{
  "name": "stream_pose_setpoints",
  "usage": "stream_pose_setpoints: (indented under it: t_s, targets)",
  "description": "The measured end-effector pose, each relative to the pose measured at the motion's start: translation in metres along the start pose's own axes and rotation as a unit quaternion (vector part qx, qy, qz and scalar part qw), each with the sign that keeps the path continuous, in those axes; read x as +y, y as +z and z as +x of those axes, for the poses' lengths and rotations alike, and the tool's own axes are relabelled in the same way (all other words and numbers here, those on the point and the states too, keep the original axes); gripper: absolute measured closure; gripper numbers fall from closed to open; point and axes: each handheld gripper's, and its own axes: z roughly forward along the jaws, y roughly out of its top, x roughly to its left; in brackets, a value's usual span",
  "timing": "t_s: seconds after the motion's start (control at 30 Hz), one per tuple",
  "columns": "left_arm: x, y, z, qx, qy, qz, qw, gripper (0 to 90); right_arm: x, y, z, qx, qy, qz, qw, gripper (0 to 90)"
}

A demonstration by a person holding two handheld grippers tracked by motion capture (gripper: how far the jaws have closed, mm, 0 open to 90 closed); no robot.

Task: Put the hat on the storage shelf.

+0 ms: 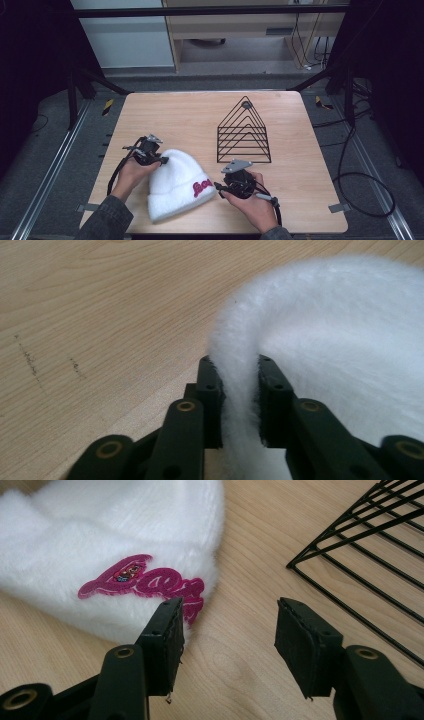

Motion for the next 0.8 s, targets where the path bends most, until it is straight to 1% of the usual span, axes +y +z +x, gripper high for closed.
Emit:
stream_pose_setpoints:
  t_s: [0.07,0.23,0.3,0.33,0.53,0.57,0.7,0.77,0.8]
  targets:
    - [0.000,-0.003,0.000,0.000,0.000,-0.005,1.0000,79.4,0.000,-0.001,-0.001,0.000,0.001,-0.003,1.0000,44.6]
    - [0.001,-0.015,-0.003,0.003,0.006,-0.023,0.9997,81.0,0.001,-0.002,-0.003,-0.002,0.002,-0.005,1.0000,44.4]
    - [0.001,-0.021,-0.006,0.003,0.010,-0.031,0.9995,81.2,0.001,-0.002,-0.003,-0.003,0.003,-0.004,1.0000,44.3]
    - [0.002,-0.024,-0.007,0.006,0.009,-0.039,0.9992,81.3,0.001,-0.003,-0.003,-0.002,0.004,-0.005,1.0000,44.3]
    - [0.004,-0.044,-0.019,0.008,0.028,-0.067,0.9973,81.4,-0.002,-0.004,-0.007,-0.008,0.009,-0.004,0.9999,43.9]
    - [0.005,-0.048,-0.021,0.009,0.035,-0.071,0.9968,81.5,-0.003,-0.004,-0.008,-0.009,0.008,-0.004,0.9999,43.8]
    - [0.010,-0.064,-0.031,0.011,0.050,-0.087,0.9949,81.6,-0.006,-0.007,-0.010,-0.012,0.013,-0.003,0.9998,43.3]
    - [0.013,-0.073,-0.037,0.015,0.064,-0.096,0.9933,81.6,-0.007,-0.008,-0.011,-0.014,0.015,-0.004,0.9998,43.2]
    - [0.017,-0.080,-0.042,0.019,0.074,-0.105,0.9916,81.6,-0.008,-0.009,-0.012,-0.015,0.016,-0.006,0.9998,43.0]
